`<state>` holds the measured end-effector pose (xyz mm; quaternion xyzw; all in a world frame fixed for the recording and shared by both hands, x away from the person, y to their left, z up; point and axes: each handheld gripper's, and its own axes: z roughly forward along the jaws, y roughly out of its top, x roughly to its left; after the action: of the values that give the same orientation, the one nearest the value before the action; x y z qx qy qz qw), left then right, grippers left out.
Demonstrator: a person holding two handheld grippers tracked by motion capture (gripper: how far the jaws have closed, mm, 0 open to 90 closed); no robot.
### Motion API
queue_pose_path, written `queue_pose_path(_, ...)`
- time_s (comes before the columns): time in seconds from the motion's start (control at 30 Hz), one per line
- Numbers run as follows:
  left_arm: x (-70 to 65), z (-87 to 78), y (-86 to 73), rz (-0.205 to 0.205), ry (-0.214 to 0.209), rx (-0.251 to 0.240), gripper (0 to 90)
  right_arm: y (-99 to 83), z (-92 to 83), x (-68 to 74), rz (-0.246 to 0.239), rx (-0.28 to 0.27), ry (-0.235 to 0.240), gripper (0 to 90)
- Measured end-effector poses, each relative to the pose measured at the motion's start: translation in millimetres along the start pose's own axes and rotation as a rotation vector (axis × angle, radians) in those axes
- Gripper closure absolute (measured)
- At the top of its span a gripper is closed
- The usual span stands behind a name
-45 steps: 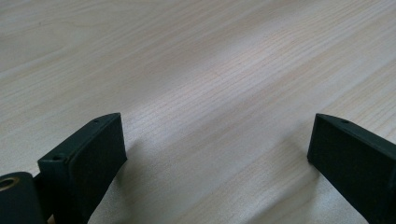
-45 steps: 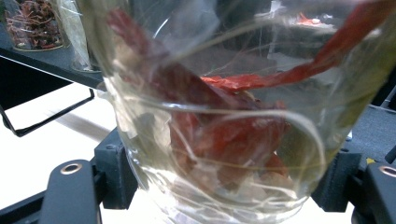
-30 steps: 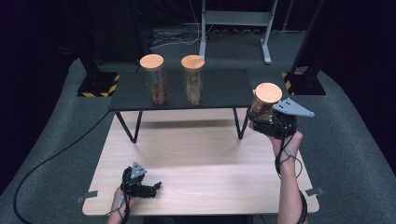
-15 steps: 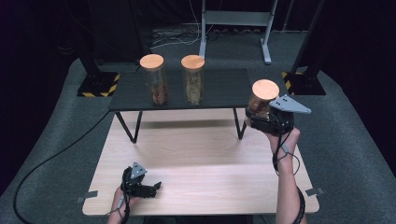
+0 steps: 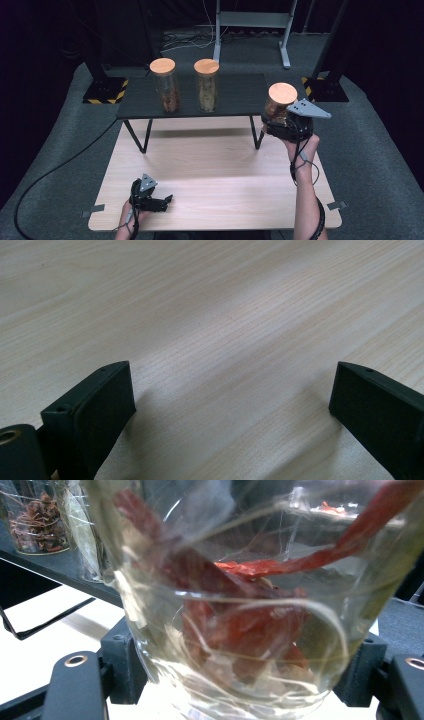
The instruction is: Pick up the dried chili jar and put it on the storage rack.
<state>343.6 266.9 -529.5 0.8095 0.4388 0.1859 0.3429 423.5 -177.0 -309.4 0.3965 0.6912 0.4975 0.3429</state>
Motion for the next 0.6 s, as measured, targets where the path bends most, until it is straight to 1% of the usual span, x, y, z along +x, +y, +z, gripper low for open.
queue_pose_path(0.6,0.0,0.0,0.0,0.000,0.000,0.000,3.3,10.3,7.3,0.4,-0.008,0.004,0.001,24.4)
